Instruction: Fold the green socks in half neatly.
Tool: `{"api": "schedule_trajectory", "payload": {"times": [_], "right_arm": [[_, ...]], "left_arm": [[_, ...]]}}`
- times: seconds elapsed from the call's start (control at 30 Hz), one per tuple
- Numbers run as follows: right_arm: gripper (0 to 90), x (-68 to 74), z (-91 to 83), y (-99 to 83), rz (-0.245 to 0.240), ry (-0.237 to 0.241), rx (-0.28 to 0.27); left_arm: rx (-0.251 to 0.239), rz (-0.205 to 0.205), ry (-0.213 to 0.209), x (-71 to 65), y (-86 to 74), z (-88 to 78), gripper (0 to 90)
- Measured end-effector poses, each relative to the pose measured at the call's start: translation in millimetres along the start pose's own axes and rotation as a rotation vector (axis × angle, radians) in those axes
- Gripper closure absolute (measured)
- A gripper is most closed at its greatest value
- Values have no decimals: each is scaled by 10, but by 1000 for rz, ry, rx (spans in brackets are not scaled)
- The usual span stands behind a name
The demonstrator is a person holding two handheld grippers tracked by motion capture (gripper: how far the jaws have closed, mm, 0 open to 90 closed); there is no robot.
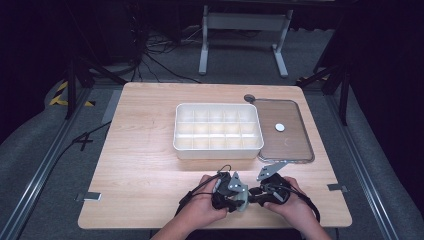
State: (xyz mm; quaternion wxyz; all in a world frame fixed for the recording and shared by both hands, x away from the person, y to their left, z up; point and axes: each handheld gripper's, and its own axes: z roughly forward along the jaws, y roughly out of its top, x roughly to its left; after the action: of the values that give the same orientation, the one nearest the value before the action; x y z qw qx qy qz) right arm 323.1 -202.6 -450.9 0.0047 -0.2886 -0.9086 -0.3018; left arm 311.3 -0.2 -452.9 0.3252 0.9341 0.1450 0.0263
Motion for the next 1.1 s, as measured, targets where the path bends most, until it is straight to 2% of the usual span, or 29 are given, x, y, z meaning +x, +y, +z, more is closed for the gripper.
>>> {"api": "schedule_trajectory", "payload": {"times": [0.07,0.13,0.2,0.43,0.53,0.67,0.7,0.83,1.1], "right_arm": [[623,-33,-102,-12,28,-25,-28],[590,-55,-195,-14,69,-39,-84],[566,-30,-230,-1,107,-29,-152],[518,72,-102,49,133,-20,-199],[516,67,-55,51,122,-35,-166],[545,26,23,53,73,-53,-82],[547,20,38,57,72,-46,-67],[548,4,59,86,80,-27,-44],[548,-67,119,209,110,36,37]], "left_arm": [[11,-5,-3,4,12,-2,590],[12,-7,-2,4,21,3,590],[23,-6,-3,4,26,-5,590],[18,-23,9,-14,18,-8,591],[20,-23,11,-18,20,-10,593],[16,-14,26,-22,10,-24,593],[25,-15,24,-16,5,-36,592],[5,-82,12,19,-46,-24,586],[8,-99,55,-7,-92,-33,556]]}}
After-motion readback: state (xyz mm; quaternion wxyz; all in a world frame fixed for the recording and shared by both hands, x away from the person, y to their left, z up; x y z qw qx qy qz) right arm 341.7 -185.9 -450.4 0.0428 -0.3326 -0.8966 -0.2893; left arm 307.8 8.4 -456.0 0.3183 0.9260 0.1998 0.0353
